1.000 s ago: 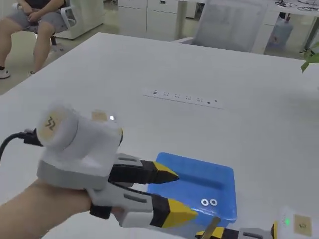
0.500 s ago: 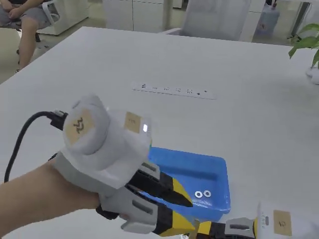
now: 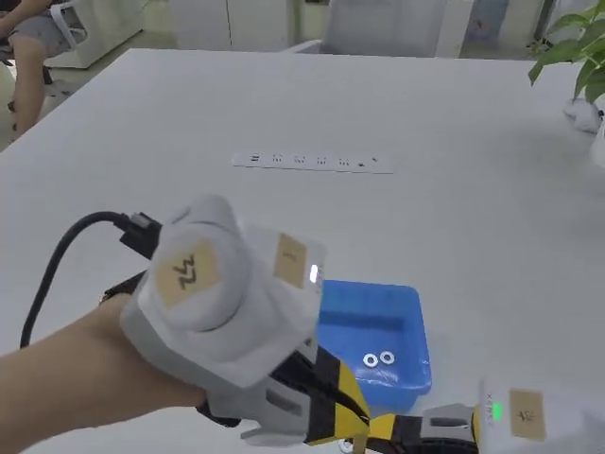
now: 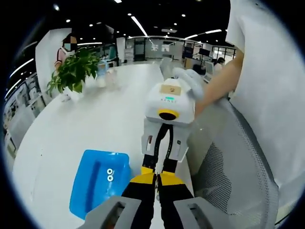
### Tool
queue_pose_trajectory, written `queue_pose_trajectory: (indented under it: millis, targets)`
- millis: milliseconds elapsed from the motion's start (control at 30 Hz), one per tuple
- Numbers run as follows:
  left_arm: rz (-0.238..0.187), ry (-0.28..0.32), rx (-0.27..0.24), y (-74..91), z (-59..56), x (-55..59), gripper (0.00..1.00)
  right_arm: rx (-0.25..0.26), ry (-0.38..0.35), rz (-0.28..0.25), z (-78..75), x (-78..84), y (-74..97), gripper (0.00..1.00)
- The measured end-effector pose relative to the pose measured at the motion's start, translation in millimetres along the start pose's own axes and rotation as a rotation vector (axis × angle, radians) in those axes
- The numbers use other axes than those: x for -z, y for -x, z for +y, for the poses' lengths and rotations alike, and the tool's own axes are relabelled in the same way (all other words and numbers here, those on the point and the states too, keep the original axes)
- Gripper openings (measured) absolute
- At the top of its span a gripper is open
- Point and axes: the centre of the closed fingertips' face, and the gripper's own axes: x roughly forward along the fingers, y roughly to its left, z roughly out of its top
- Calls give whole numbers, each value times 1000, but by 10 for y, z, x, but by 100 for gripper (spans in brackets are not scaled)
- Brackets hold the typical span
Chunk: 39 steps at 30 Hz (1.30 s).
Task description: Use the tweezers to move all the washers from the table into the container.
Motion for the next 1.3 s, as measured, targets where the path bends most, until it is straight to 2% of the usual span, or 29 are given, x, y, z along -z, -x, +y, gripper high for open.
queue_pose_trajectory:
  millis: [233,300,400,667,867,1167,1300]
  targets:
    - [20,-9,16,-6,-14,-4,0,-5,-62,0,4,3,12,9]
    - [24,-6,22,-10,-24,-16,0,-10,-64,-12,21,-41,26,11]
    - [32,-15,22,-13,-33,-26,0,-12,-45,-30,51,-120,52,6]
    - [22,-24,22,33,-82,-88,0,-11,-43,-48,85,-176,73,5]
    - [33,-25,26,-24,-103,-39,0,-11,-40,-27,95,-113,46,4]
    - [33,-24,30,-53,-103,-34,0,-7,-51,-19,107,-69,60,5]
    - [43,-22,30,-69,-110,15,0,-14,-66,-18,114,-40,49,5]
